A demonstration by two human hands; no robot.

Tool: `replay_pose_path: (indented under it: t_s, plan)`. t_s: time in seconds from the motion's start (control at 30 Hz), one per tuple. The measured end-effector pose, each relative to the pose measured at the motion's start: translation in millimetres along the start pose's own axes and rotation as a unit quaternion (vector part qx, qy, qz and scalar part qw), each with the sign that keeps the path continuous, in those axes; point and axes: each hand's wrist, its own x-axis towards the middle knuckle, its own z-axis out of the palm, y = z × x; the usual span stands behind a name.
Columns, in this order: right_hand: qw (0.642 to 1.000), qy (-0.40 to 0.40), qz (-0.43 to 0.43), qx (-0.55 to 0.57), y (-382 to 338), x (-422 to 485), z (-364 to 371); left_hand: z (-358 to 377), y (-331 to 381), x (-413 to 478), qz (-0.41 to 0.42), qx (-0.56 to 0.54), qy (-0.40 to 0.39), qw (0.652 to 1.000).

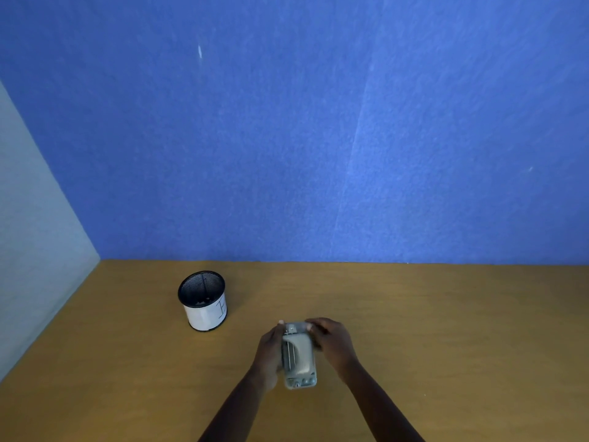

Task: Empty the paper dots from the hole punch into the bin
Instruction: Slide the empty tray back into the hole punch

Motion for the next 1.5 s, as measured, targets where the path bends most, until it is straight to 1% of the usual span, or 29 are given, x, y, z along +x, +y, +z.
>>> replay_pose_path:
  t_s: [0.03,0.1,0.17,0.23,0.3,0.43,0.53,0.6,0.73,0.83,0.9,1.0,1.07,1.13,1.23,1.33,1.5]
  plan:
    - [0.998,-0.020,0.039,0.037,4,-3,1,-1,0,1,-0.004,-0.046,0.009,0.999]
    - [0.984,-0.074,0.116,0.114,13,-12,2,-3,3,3,-0.006,-0.124,0.034,0.992]
    - [0.965,-0.120,0.160,0.169,20,-21,3,-5,4,5,-0.004,-0.146,0.049,0.988]
    - [0.958,-0.126,0.161,0.200,22,-25,3,-6,4,4,0.002,-0.148,0.037,0.988]
    - [0.960,-0.111,0.156,0.204,20,-25,3,-4,4,3,0.003,-0.148,0.041,0.988]
    - [0.966,-0.074,0.167,0.184,17,-25,3,6,4,4,0.011,-0.124,0.100,0.987]
    - [0.971,-0.060,0.167,0.163,14,-26,2,10,6,2,0.011,-0.113,0.120,0.986]
    - [0.970,-0.068,0.167,0.161,11,-27,-1,10,6,1,0.007,-0.110,0.122,0.986]
    - [0.961,-0.119,0.172,0.180,2,-29,-12,9,9,1,-0.003,-0.111,0.113,0.987]
    - [0.951,-0.153,0.144,0.226,-7,-31,-16,9,11,2,0.002,-0.092,0.106,0.990]
    - [0.956,-0.162,0.116,0.214,-10,-32,-15,10,13,0,0.003,-0.081,0.089,0.993]
    - [0.972,-0.146,0.090,0.163,-9,-31,-12,12,14,-1,0.006,-0.060,0.072,0.996]
    - [0.970,-0.122,0.107,0.181,-8,-31,-11,15,15,-2,0.013,-0.052,0.063,0.997]
    - [0.963,-0.100,0.128,0.214,-7,-29,-12,18,13,-4,0.015,-0.031,0.037,0.999]
    - [0.957,-0.070,0.138,0.243,-9,-26,-15,21,5,-10,-0.011,0.004,-0.004,1.000]
    - [0.957,-0.059,0.134,0.250,-10,-23,-19,22,-3,-14,-0.038,0.024,-0.037,0.998]
    - [0.955,-0.053,0.139,0.255,-9,-21,-23,19,-6,-16,-0.043,0.054,-0.066,0.995]
